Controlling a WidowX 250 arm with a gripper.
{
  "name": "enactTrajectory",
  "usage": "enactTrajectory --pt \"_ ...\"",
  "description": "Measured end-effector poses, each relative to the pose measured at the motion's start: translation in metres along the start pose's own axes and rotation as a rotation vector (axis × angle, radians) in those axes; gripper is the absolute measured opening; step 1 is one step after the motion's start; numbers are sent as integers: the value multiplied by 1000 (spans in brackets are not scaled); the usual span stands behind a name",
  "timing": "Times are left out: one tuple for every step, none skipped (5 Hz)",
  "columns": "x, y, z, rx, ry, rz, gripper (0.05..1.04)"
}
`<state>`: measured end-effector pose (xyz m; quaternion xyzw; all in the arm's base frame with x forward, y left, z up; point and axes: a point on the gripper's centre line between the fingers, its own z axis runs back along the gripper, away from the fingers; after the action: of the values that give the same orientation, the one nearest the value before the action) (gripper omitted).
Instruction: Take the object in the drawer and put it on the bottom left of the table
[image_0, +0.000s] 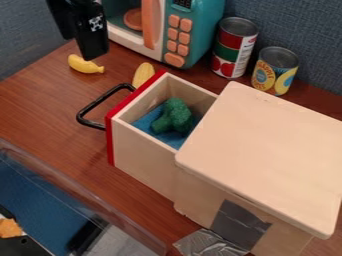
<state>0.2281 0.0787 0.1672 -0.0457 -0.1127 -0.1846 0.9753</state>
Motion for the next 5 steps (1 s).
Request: enactTrajectory --pt "-1 -1 -6 -18 16 -1 999" --pt "16 -13 -18 -34 38 -117 999" --pt "43 -26 -28 -82 9 -210 999" --pt "59 -31 -40 -99 10 -300 999" --pt "65 -34 -55 -105 26 -352 999"
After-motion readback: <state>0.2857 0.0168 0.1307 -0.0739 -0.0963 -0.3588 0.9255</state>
